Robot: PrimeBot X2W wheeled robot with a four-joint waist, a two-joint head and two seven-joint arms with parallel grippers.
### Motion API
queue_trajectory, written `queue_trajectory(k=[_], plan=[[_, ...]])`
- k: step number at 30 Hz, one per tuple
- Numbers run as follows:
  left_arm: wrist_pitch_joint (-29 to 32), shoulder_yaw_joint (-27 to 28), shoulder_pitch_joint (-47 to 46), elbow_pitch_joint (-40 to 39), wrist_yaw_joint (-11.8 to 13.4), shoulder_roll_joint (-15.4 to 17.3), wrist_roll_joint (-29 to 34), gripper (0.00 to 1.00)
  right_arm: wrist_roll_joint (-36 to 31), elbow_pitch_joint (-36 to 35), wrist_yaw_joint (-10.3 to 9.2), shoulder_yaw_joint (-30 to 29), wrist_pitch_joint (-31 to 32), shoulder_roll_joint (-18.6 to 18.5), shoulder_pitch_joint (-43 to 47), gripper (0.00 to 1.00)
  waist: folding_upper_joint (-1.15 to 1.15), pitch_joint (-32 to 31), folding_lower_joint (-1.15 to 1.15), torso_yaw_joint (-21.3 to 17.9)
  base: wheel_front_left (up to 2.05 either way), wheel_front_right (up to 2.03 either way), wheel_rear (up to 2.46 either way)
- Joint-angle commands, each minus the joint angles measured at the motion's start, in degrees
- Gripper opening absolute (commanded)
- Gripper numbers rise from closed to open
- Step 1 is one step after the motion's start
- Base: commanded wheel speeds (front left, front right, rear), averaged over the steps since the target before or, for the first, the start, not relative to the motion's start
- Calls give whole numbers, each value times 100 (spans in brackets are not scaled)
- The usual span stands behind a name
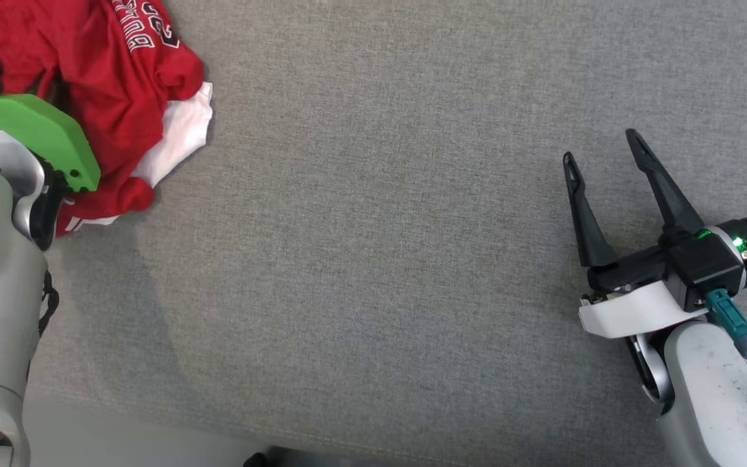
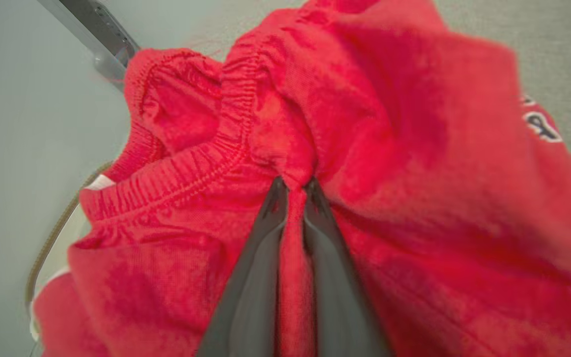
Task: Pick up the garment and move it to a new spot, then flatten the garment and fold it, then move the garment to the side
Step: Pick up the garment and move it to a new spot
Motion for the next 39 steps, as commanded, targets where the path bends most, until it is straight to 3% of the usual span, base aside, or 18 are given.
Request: queue_trajectory(k=[1,6,12,21,30,39], plan=[[-263,-31,-89,23,8,54,67,0,-10,42,-6,30,-17,18,52,100,0,-159,-1,22,0,0,0],[-1111,-153,-130,57,84,184,261,0,-2,93,-6,69,-17,89,135,100,0,-549,-1,-33,0,0,0],[-1491,-406,-89,-202,378,355,685,0,34,159,-6,121,-17,234,312,100,0,-1105,-1,-217,0,0,0],[-1452,-513,240,-785,515,662,819,0,107,237,-6,88,-17,454,658,100,0,-1848,-1,-638,0,0,0],[-1239,-584,602,-1678,464,749,693,0,157,278,-6,132,-17,588,837,100,0,-2247,-1,-966,0,0,0],[-746,-792,1092,-2839,515,755,637,0,301,126,-6,162,-16,640,748,100,0,-2463,-1,-1812,0,0,0]])
